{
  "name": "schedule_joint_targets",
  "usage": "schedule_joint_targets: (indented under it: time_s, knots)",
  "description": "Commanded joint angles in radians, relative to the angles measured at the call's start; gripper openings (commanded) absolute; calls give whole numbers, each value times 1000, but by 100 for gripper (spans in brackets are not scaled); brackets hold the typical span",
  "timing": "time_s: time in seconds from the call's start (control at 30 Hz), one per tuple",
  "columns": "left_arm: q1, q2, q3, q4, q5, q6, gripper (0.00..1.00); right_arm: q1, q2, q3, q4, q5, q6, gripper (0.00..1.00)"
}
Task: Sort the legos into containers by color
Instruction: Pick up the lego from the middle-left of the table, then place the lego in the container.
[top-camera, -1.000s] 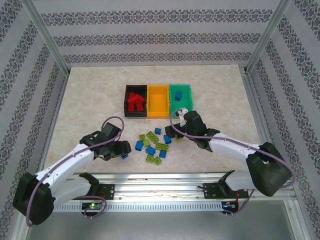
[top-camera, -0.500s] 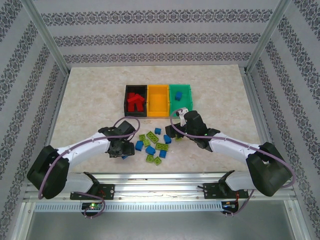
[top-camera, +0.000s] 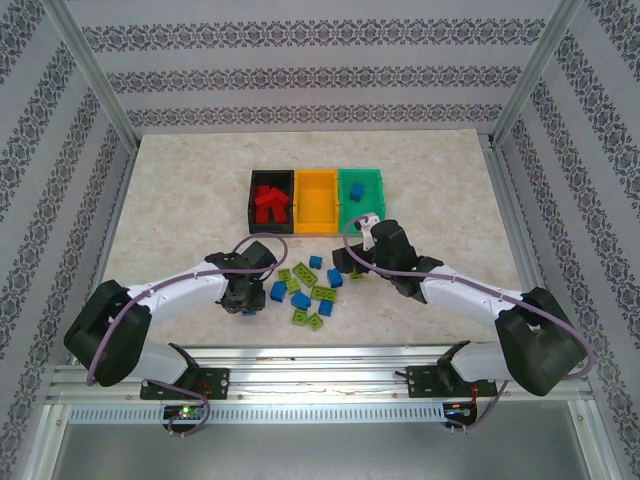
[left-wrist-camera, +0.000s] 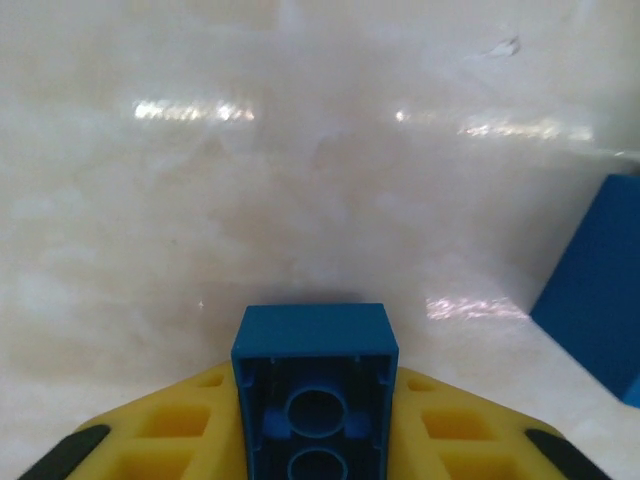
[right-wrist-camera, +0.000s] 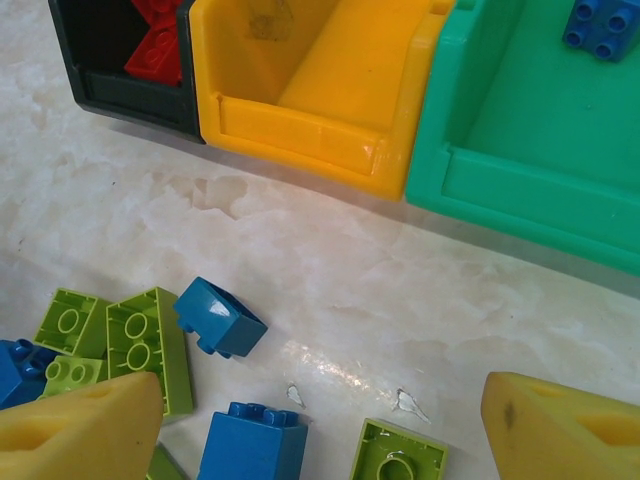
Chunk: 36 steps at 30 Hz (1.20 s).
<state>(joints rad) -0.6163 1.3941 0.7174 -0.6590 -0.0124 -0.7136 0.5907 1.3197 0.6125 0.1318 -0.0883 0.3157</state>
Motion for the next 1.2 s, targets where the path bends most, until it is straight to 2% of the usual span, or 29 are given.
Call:
schedule_joint_targets:
  time_s: [0.0,0.13,0.3,0.43,0.53,0.67,0.9,0.97,1.17]
  knots:
    - [-17,-45,5,27,-24,22,26,-15,-28,0,11,0,16,83]
    - [-17,-113,25,13,-36,37,18,-39,-27,-4,14,-22,33,83]
    - [-18,-166,95,3,-37,58,15,-102,-38,-27,33,-58,68,84]
    - [-19,-124,201,45,4,95,14,-182,-50,-45,35,-67,112,83]
    - [-23,-12,327,59,48,128,15,-211,-53,-39,-4,-36,120,83]
    - [-57,172,540,54,81,171,15,-264,-65,-61,12,-57,168,84]
    - [-86,502,950,-13,121,236,18,-437,-106,-145,72,-113,293,84]
    - [-92,590,1068,-53,87,257,19,-451,-116,-158,93,-130,305,83]
    - [-97,824,1396,-156,104,277,27,-451,-134,-158,94,-145,306,83]
